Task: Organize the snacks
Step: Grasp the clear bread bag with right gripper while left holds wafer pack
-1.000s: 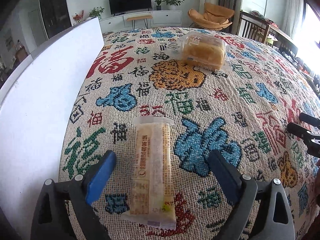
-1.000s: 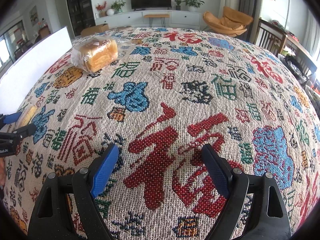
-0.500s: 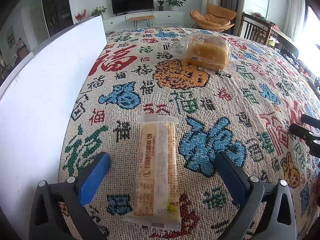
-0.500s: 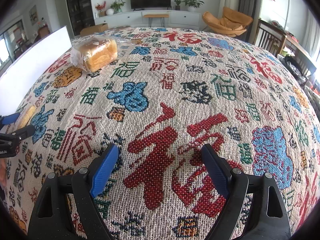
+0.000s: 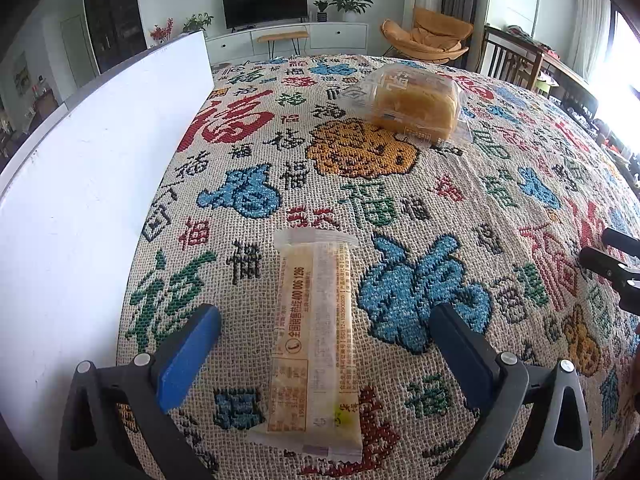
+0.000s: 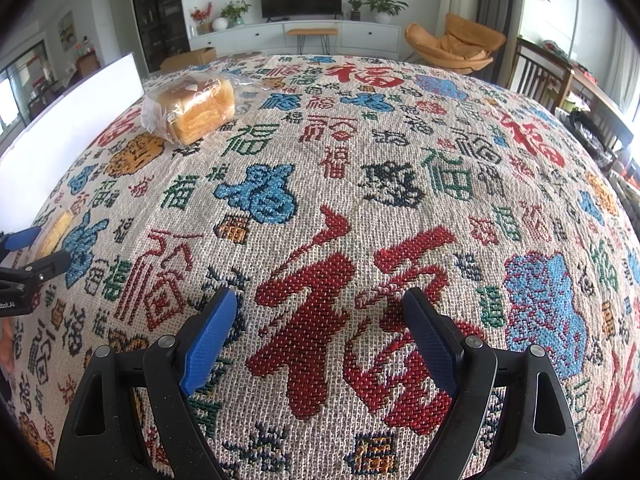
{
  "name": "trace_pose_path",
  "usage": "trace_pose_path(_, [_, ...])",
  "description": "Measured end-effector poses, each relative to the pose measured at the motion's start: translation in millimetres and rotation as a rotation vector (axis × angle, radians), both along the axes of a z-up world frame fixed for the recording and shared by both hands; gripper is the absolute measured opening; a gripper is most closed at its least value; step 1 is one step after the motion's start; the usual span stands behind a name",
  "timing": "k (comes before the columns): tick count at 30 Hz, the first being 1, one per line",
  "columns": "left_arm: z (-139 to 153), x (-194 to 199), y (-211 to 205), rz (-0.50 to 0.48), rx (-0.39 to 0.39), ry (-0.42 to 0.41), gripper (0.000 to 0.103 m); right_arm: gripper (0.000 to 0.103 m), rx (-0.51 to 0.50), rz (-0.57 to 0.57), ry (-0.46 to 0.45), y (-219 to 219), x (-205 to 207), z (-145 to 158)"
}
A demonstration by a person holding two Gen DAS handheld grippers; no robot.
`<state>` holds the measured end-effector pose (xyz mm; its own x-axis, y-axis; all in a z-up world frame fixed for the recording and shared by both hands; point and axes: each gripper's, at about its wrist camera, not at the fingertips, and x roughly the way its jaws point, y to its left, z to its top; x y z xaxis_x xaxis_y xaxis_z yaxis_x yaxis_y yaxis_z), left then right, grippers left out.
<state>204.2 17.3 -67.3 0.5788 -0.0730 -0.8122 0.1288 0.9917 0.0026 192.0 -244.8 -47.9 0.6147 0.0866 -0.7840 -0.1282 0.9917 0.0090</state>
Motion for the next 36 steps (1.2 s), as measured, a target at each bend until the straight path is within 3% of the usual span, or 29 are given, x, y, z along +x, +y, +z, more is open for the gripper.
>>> trace_pose_path(7, [-0.3,0.4,0.3,0.001,-0.002,0.0,0.103,0.095,-0.003,0.019,0.021,3.0,3.6,-1.7])
trace_pose_path(10, [-0.4,0.4,0.1,0.0,-0.003,0.0,0.103,0.095,-0.016,0.044,0.138,10.6,29.3,2.8])
trace_pose_path(12, [-0.4,0.4,0.0,0.0,-0.002,0.0,0.103,0.093,0.06,0.023,0.23,17.7,58.2,15.8])
trace_pose_path(15, [-0.6,0.4,0.2,0.0,-0.002,0.0,0.103,0.093,0.285,-0.04,0.189,33.2,94.3,52.9])
trace_pose_path(18, [-0.7,0.2,0.1,0.0,-0.002,0.0,0.103,0.093,0.369,-0.096,0.174,68.0,137.8,70.5])
trace_pose_path(23, [-0.9,0.1,0.2,0.0,-0.002,-0.001,0.103,0.095,0.246,-0.169,0.265,135.0,204.2,43.4])
trace_pose_path(27, [-0.7,0.1,0.2,0.0,-0.003,-0.001,0.103,0.095,0.093,-0.175,0.352,160.6,222.7,0.5])
trace_pose_path(29, [-0.7,0.3,-0.1,0.0,-0.003,0.0,0.103,0.089,0.047,-0.152,0.249,160.0,215.3,1.8])
trace_pose_path(32, [-0.5,1.1,-0.3,0.0,-0.003,0.0,0.103,0.073,0.032,-0.086,0.166,147.1,197.4,6.0])
trace_pose_path(36, [-0.6,1.2,-0.2,0.0,-0.002,0.0,0.103,0.073,0.026,-0.009,0.123,107.2,155.8,18.9])
